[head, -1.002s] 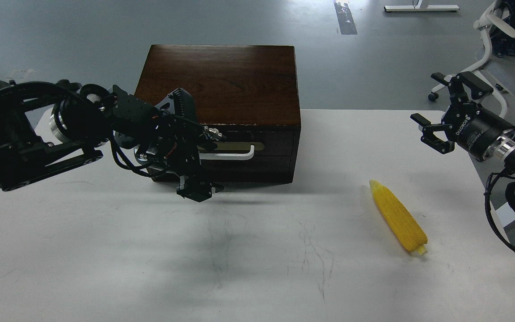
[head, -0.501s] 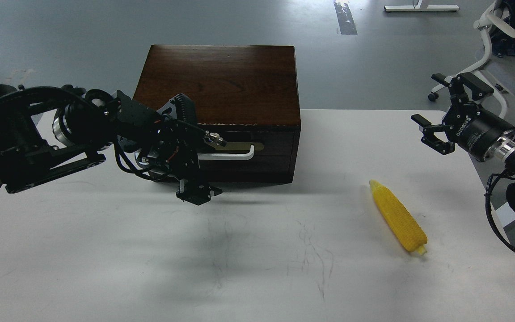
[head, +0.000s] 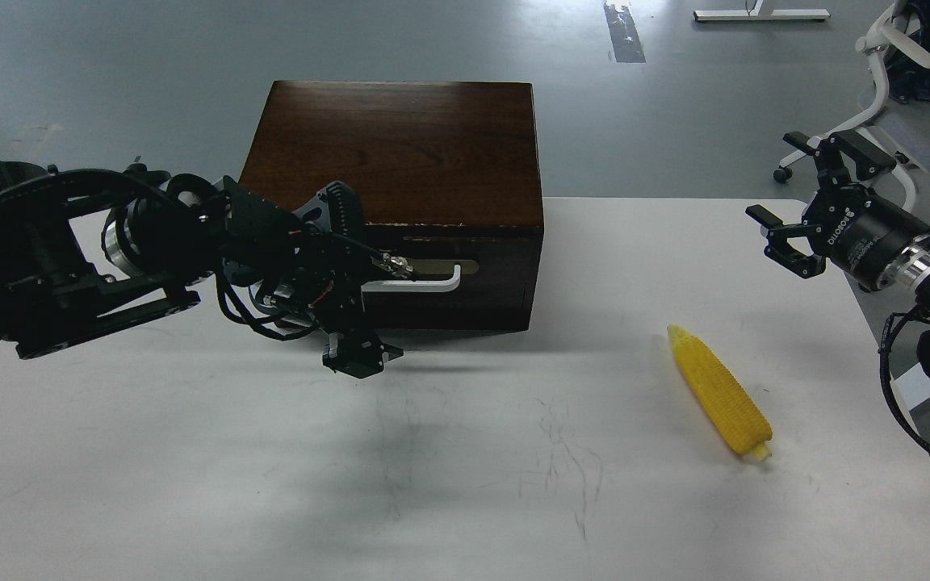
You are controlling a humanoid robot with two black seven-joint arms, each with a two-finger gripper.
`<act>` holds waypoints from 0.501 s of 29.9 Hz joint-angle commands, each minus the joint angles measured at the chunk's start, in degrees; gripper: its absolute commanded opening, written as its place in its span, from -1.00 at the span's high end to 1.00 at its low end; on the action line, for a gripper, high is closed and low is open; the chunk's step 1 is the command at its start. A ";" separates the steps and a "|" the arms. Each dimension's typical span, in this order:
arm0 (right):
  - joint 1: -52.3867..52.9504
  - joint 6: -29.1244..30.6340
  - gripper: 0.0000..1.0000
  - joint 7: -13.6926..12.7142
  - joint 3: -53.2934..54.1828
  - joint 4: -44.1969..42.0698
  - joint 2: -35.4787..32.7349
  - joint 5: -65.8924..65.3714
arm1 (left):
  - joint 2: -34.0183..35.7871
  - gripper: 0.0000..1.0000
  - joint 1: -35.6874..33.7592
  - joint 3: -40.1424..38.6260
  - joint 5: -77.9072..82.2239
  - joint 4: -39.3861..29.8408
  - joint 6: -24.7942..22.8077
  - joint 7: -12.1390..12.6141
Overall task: Put corn in drawer with both arms
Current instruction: 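Pull the drawer handle toward the robot with the left gripper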
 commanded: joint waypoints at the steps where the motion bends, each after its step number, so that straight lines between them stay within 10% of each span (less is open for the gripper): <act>1: -0.06 0.01 -0.98 0.00 0.05 0.01 -0.02 0.00 | -0.07 -0.97 -0.50 2.26 -0.02 -2.34 0.00 -0.02; 15: -0.14 0.01 -0.98 0.00 -0.04 0.01 -0.55 0.00 | 2.74 -0.97 -0.50 2.35 -0.02 -8.94 0.00 -0.02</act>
